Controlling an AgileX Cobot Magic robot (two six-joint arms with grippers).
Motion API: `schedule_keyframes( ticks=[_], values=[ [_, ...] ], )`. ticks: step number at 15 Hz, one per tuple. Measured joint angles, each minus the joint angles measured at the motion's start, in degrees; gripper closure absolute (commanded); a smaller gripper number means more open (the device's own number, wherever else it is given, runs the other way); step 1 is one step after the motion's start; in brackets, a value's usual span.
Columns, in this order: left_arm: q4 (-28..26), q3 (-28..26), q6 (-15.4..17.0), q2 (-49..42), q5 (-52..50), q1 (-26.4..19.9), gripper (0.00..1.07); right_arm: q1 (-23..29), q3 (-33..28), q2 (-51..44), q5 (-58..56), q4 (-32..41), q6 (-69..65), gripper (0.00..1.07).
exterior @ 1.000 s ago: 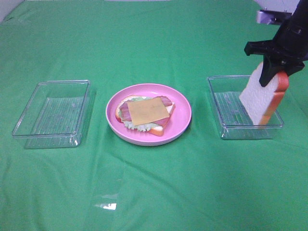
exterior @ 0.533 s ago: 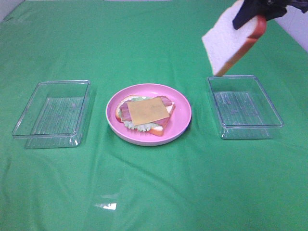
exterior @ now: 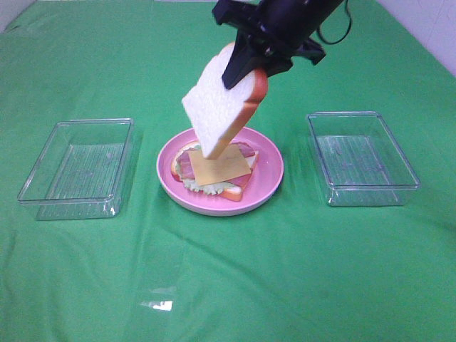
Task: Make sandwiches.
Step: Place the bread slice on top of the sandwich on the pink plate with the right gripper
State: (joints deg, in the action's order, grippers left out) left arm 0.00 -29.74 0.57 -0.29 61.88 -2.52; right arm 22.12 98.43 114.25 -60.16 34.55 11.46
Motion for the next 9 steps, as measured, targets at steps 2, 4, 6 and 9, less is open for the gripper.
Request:
schedule_keyframes(
  ticks=[2, 4, 6, 9],
  values=[
    [0.0, 0.0, 0.0, 0.0, 0.0, 0.0, 0.06, 1.9, 0.0, 5.8, 2.6, 3.6, 0.0, 1.00],
    [0.0, 0.0, 0.0, 0.0, 0.0, 0.0, 0.06, 2.1, 0.0, 8.0, 4.6, 4.1, 0.1, 1.00],
    [0.0, 0.0, 0.0, 0.0, 0.0, 0.0, 0.06, 2.1, 0.0, 10.1, 7.4, 4.0, 0.1, 1.00],
    [0.0, 0.0, 0.0, 0.0, 0.0, 0.0, 0.06, 2.1, 0.0, 11.6, 8.7, 3.6, 0.1, 0.99]
  ],
)
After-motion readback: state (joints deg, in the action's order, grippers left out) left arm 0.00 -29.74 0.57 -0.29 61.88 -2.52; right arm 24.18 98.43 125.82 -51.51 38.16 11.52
